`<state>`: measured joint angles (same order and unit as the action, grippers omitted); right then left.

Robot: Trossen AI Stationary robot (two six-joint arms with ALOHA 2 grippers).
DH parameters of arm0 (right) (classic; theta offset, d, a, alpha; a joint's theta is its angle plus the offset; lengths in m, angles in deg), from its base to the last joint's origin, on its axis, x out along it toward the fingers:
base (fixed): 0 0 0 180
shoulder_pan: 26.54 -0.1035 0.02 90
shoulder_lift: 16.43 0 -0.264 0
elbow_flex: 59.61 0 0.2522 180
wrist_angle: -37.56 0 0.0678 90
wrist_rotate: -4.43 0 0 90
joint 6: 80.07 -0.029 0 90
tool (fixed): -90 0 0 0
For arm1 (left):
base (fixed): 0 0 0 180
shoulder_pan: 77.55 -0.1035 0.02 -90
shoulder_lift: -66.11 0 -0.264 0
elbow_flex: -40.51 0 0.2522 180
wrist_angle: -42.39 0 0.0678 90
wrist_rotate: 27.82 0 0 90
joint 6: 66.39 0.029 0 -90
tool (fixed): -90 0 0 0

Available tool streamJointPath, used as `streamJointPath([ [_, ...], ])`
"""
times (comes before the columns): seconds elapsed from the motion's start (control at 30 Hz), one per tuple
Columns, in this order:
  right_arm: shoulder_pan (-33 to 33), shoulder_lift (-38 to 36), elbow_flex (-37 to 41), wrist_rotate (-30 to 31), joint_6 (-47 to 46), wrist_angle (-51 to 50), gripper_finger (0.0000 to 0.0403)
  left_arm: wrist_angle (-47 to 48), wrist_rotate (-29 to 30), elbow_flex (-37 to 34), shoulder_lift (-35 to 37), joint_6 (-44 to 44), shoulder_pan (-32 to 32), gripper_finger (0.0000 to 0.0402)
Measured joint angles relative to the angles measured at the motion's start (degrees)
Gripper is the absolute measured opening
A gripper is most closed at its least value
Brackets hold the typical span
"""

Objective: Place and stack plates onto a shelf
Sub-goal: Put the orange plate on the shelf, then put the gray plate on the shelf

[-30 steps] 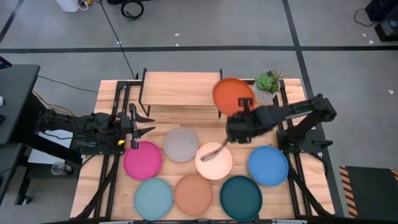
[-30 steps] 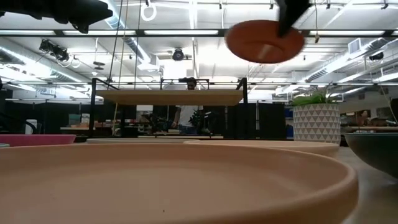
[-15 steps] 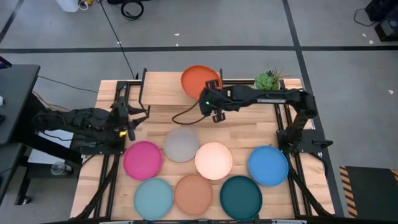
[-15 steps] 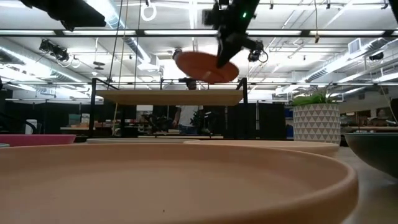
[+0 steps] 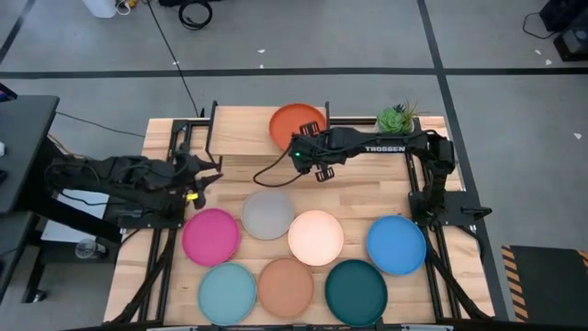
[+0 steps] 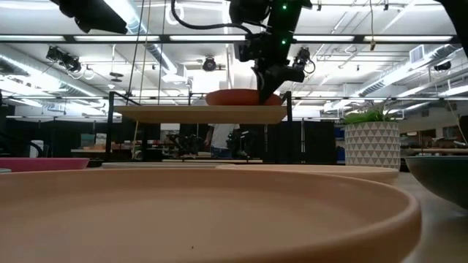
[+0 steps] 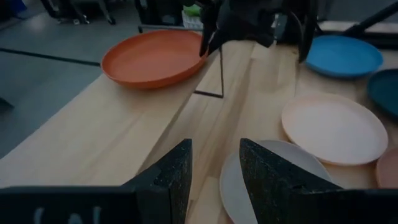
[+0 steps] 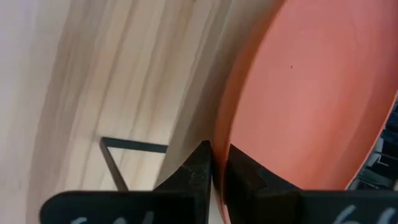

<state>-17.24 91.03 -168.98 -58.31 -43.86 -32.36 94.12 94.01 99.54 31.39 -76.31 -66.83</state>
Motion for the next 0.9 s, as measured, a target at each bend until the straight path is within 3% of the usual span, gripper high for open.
streamJointPath([
  [0.27, -1.8, -2.3, 0.0, 0.4, -2.8, 2.8, 0.0123, 3.3, -5.1, 3.2, -2.1, 6.1, 0.0, 0.0142],
  [0.5, -5.4, -7.3, 0.0, 13.3, -4.5, 1.7, 0.0184, 4.3, -5.6, 3.2, -3.7, 5.2, 0.1, 0.0167],
  [0.73, -9.0, -16.3, 0.1, 9.3, -19.0, -3.4, 0.0195, 4.3, -12.6, 5.0, -14.6, 4.6, 2.0, 0.0192],
  [0.9, -11.5, -21.6, 6.9, 7.6, -29.8, -3.7, 0.0192, 6.0, -15.1, 7.1, -24.5, 4.5, 5.0, 0.0192],
])
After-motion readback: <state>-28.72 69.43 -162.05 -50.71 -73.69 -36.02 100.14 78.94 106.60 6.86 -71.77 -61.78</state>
